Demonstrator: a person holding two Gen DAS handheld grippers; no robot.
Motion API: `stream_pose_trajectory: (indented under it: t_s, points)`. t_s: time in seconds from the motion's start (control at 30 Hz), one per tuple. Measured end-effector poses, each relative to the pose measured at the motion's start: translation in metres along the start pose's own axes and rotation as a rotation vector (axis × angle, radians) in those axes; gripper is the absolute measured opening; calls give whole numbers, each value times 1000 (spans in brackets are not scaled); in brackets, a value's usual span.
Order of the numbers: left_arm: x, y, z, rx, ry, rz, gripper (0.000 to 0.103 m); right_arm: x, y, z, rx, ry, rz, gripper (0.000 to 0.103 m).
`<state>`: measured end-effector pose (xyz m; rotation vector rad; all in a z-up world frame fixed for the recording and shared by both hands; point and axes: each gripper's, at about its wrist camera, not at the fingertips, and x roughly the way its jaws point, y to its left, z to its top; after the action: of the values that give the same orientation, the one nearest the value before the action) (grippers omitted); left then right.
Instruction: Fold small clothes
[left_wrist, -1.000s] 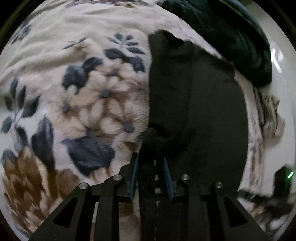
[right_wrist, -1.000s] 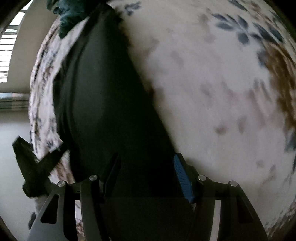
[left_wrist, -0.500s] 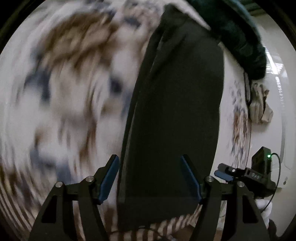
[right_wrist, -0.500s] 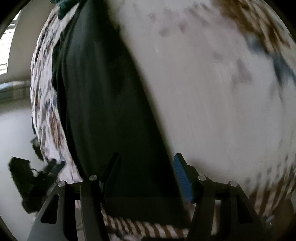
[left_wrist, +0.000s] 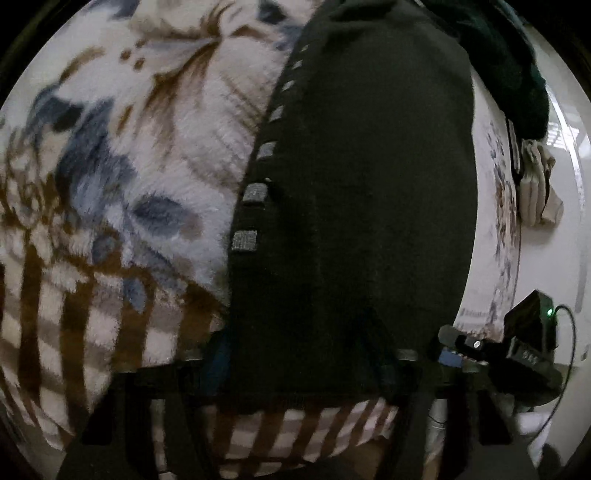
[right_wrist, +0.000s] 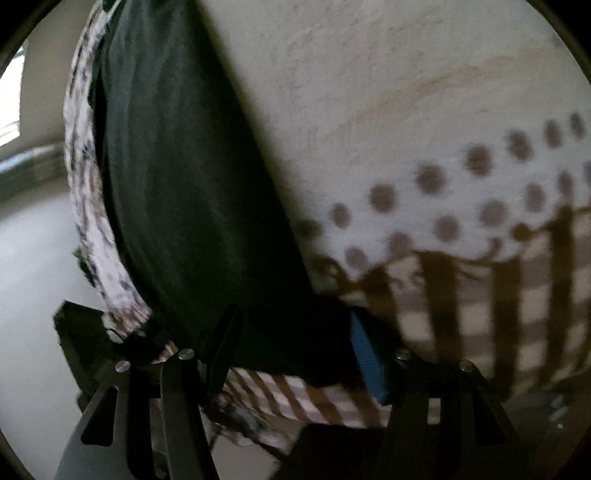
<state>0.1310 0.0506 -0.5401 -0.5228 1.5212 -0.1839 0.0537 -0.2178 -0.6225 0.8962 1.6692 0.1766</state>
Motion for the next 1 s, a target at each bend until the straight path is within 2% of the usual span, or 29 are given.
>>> stream_pose_trajectory:
  t_s: [0.07, 0.1, 0.2, 0.33, 0.47, 0.6, 0.67, 0.8, 0.93, 1.0]
  points:
    - [-1, -6, -4, 30, -32, -12, 9, 6, 6, -5, -4, -5, 55, 39]
    - [-4, -6, -6, 35, -47, -15, 9, 10, 8, -8, -2, 6, 66, 13]
    - [-23, -1, -8, -20, -81, -67, 9, 5, 16, -15, -5, -33, 84, 13]
    - [-64, -13, -5, 1, -151, -122, 9, -26, 35, -30, -30, -95, 130, 12]
    - [-112, -37, 20, 43, -228, -208, 9, -77, 63, -26, -79, -166, 181, 12]
    - [-145, -66, 69, 85, -289, -302, 9, -122, 106, -7, -131, -246, 213, 12]
    - [-155, -71, 96, 84, -305, -349, 9, -149, 133, 18, -150, -289, 234, 12]
    - [-154, -94, 174, 75, -335, -426, 9, -182, 182, 77, -178, -388, 237, 12]
    - [-136, -109, 252, 85, -358, -436, 9, -197, 219, 148, -183, -469, 225, 12]
    - [-119, -113, 294, 75, -361, -428, 9, -195, 234, 196, -179, -495, 228, 12]
